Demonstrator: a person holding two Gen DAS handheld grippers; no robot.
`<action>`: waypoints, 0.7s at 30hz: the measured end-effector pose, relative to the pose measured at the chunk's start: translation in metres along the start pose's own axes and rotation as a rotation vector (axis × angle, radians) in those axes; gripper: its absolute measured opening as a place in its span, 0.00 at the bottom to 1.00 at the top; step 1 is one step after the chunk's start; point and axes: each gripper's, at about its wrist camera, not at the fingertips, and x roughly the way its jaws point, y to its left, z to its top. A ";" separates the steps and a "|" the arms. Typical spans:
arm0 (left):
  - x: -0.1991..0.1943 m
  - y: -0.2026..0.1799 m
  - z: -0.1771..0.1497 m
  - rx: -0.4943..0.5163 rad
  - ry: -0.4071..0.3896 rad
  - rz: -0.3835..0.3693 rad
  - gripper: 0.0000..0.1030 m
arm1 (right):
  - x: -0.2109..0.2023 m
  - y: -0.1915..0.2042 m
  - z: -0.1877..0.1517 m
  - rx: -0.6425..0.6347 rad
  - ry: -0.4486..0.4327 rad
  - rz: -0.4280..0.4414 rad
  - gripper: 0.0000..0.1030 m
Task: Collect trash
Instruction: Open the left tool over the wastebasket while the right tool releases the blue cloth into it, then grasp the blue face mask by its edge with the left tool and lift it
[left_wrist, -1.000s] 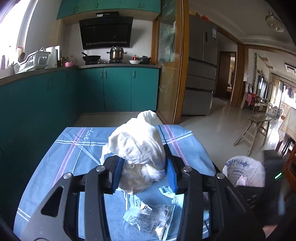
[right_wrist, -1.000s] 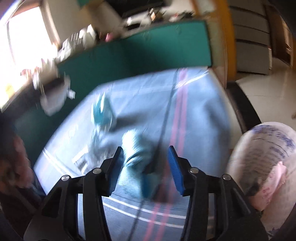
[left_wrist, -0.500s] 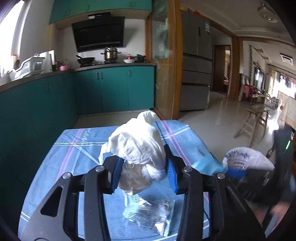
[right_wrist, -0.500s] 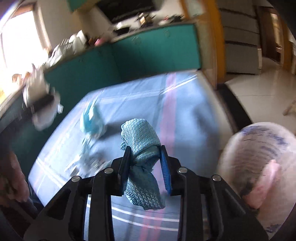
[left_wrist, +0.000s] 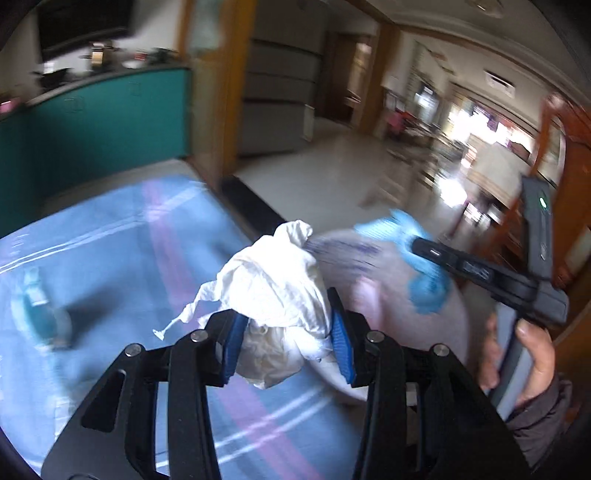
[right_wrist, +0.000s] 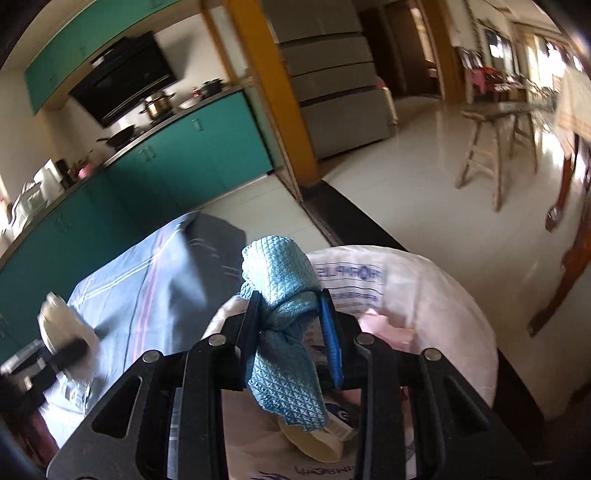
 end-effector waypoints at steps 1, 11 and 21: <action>0.008 -0.010 0.001 0.023 0.012 -0.008 0.42 | -0.001 -0.005 0.000 0.016 0.002 -0.005 0.31; 0.049 -0.037 0.001 0.071 0.061 -0.027 0.74 | -0.003 -0.023 0.002 0.080 0.005 -0.016 0.32; -0.026 0.064 0.019 0.053 -0.064 0.304 0.84 | -0.004 -0.003 0.000 0.057 -0.012 -0.002 0.67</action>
